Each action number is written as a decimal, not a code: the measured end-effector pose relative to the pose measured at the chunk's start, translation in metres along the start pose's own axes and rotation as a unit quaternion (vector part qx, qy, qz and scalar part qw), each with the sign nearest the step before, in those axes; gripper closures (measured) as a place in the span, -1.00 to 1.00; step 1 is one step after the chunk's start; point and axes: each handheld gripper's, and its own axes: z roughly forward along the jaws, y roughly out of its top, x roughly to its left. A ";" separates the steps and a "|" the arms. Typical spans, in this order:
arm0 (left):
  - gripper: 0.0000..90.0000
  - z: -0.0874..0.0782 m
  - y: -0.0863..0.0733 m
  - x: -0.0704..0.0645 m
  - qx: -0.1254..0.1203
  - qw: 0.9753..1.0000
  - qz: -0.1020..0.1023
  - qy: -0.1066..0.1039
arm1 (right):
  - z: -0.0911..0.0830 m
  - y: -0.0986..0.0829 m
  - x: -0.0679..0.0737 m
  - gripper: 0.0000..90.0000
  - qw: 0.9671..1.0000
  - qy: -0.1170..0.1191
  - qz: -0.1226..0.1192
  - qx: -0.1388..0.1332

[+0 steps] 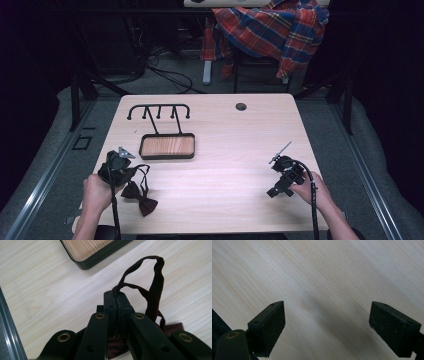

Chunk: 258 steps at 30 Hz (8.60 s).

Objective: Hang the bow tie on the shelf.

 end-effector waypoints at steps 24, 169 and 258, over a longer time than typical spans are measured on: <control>0.98 -0.032 0.002 0.007 -0.076 0.997 -0.010 0.010 | 0.004 0.000 0.001 -0.71 1.000 0.001 0.009 0.005; 0.87 -0.004 0.112 0.101 -0.046 0.993 -0.074 0.077 | 0.011 0.001 0.006 -0.70 0.999 -0.001 -0.019 0.038; -0.86 -0.016 -0.032 0.032 0.019 0.992 -0.125 0.011 | 0.009 0.002 0.008 -0.70 0.999 0.001 -0.019 0.035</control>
